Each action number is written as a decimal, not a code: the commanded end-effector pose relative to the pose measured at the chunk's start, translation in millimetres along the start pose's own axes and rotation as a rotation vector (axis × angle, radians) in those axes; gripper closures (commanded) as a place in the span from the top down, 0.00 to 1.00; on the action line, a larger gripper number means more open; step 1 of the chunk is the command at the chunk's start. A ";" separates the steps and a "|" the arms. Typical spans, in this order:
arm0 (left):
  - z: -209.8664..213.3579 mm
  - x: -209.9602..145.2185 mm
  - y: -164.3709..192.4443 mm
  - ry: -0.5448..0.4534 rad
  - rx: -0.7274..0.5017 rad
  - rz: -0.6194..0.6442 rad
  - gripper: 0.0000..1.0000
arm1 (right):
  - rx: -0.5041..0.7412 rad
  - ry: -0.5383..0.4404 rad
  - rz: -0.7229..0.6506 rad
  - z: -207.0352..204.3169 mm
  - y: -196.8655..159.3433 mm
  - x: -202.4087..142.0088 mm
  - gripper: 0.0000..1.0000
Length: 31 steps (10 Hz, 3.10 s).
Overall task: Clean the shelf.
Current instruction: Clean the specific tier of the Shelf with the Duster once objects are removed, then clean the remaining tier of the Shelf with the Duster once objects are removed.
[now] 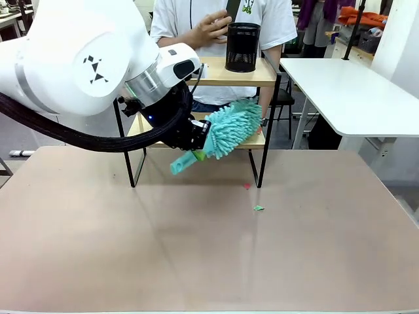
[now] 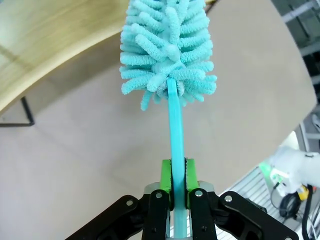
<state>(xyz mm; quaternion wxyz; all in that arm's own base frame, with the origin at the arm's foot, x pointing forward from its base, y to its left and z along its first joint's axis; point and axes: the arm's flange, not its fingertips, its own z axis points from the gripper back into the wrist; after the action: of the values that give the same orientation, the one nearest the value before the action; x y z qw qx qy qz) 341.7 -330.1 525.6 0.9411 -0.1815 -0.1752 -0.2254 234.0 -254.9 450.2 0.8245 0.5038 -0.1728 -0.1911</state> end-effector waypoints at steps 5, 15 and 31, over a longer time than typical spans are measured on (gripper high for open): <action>8.7 0.1 11.9 0.160 -0.209 -0.144 0.12 | -0.001 0.006 0.027 1.6 -0.6 -0.9 1.00; 170.1 -140.7 137.3 0.090 -0.296 -0.063 0.12 | -0.001 0.006 0.027 1.6 -0.6 -0.9 1.00; 281.8 -325.7 324.1 -0.362 -0.303 0.699 0.00 | -0.001 0.006 0.027 1.6 -0.6 -0.9 1.00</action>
<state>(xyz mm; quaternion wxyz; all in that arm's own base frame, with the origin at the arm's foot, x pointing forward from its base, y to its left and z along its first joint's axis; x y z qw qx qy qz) 156.2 175.4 553.9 0.8785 -0.3999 -0.2286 0.1270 234.1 -254.8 450.2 0.8248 0.5034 -0.1725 -0.1911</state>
